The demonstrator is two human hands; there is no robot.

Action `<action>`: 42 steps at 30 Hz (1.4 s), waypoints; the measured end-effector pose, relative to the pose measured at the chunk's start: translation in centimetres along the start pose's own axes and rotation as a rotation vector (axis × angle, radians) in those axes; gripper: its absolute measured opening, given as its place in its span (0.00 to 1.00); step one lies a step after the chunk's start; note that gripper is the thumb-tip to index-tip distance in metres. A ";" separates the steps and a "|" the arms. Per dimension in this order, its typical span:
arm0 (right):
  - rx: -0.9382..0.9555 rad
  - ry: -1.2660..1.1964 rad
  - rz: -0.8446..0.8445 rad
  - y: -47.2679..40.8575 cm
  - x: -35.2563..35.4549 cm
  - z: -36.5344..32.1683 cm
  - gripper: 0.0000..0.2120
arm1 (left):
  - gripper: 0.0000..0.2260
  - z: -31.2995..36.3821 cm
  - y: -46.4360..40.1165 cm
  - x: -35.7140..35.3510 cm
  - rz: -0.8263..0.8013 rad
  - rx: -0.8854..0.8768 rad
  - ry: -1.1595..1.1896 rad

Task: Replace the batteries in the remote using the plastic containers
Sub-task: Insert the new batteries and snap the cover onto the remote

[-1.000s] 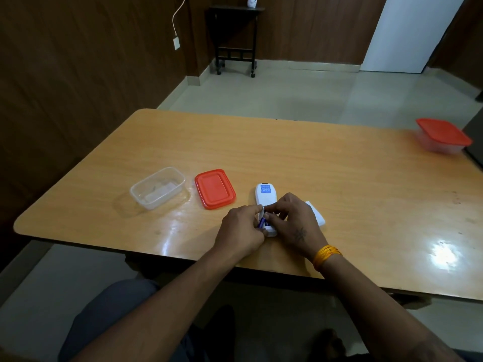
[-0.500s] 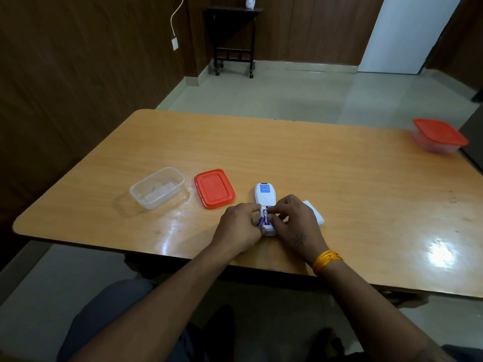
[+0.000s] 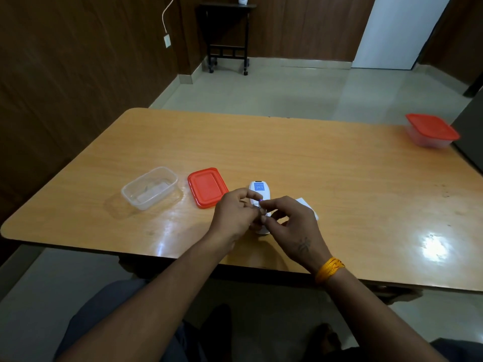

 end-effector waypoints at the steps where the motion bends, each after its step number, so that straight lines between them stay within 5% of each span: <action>1: 0.009 -0.001 -0.019 0.0 0.0 -0.1 0.14 | 0.10 0.1 0.0 -0.1 0.001 0.025 0.038; 8: -0.027 0.013 0.029 -0.6 0.4 -0.4 0.17 | 0.10 0.1 -0.4 -0.6 -0.016 -0.024 -0.002; 14: -0.076 0.027 0.118 -1.7 0.6 0.0 0.05 | 0.15 0.1 -0.8 -0.3 -0.047 -0.081 -0.018; 18: -0.019 0.096 0.179 -1.8 0.4 0.5 0.06 | 0.16 0.4 -0.8 0.8 0.108 -0.435 -0.516; 23: 0.152 0.187 0.154 -1.2 -0.4 0.6 0.06 | 0.23 -0.3 -0.7 1.3 -0.068 -0.486 -0.789; 33: 0.264 0.278 0.022 -0.9 -0.9 0.2 0.02 | 0.18 -0.7 -1.1 1.8 -0.110 -0.538 -0.746; 42: 0.080 0.244 -0.024 -0.7 -0.5 -0.4 0.03 | 0.23 -0.4 -1.4 1.5 -0.122 -0.548 -0.785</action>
Point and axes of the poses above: each hand's wrist, its own y-axis away from the middle knuckle, its own x-axis out of the back of the hand, z = x × y, the point moved 1 cm from there along -y, towards the middle knuckle, and after that the axes turned 8 degrees about z, right-handed, at the moved point
